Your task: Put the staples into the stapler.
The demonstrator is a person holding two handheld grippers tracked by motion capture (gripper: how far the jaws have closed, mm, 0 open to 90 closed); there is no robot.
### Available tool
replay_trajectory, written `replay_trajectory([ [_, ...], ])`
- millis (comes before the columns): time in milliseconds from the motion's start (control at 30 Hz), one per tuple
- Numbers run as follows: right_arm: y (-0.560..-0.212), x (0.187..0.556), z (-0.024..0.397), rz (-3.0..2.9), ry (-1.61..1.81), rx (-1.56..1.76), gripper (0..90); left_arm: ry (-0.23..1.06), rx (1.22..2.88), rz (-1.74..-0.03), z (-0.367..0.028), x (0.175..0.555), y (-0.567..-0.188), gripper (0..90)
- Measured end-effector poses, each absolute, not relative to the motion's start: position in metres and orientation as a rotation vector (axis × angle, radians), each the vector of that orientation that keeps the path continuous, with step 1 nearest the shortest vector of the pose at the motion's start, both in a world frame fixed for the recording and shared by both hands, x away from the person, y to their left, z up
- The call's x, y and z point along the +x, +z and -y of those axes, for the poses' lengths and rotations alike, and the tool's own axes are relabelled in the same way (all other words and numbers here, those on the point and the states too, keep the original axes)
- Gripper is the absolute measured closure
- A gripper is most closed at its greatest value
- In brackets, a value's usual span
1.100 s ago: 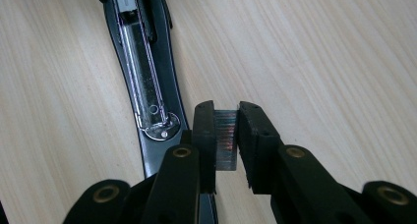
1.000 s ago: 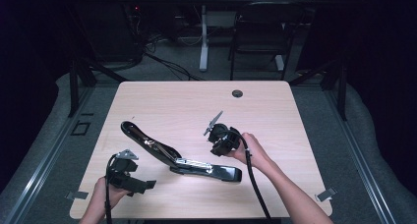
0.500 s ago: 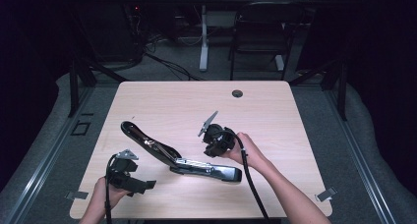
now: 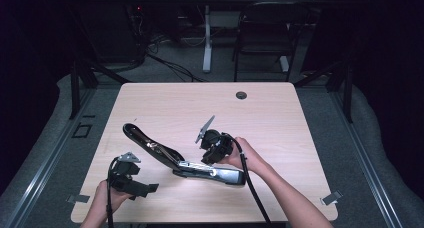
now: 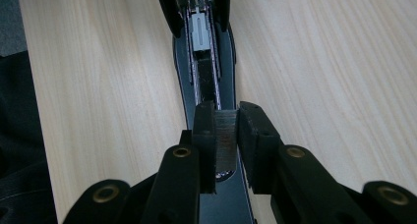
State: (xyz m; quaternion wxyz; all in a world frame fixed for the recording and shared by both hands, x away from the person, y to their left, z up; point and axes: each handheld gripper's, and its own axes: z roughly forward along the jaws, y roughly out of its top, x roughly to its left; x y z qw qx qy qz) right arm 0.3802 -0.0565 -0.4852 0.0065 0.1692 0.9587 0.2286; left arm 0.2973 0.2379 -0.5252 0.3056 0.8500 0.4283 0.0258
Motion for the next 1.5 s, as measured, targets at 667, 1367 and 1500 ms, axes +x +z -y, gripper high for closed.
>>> replay_trajectory([
  [667, -0.497, 0.379, 0.052, -3.044, 0.671, 0.488, 78.2, 0.068, 2.249, -1.134, -0.238, 0.297, -0.525, 0.0],
  [1367, -0.501, 0.379, 0.052, -3.054, 0.643, 0.452, 78.3, 0.068, 2.244, -1.136, -0.238, 0.297, -0.525, 0.0],
  [1500, -0.501, 0.379, 0.053, -3.056, 0.641, 0.455, 78.3, 0.063, 2.247, -1.132, -0.238, 0.297, -0.525, 0.0],
])
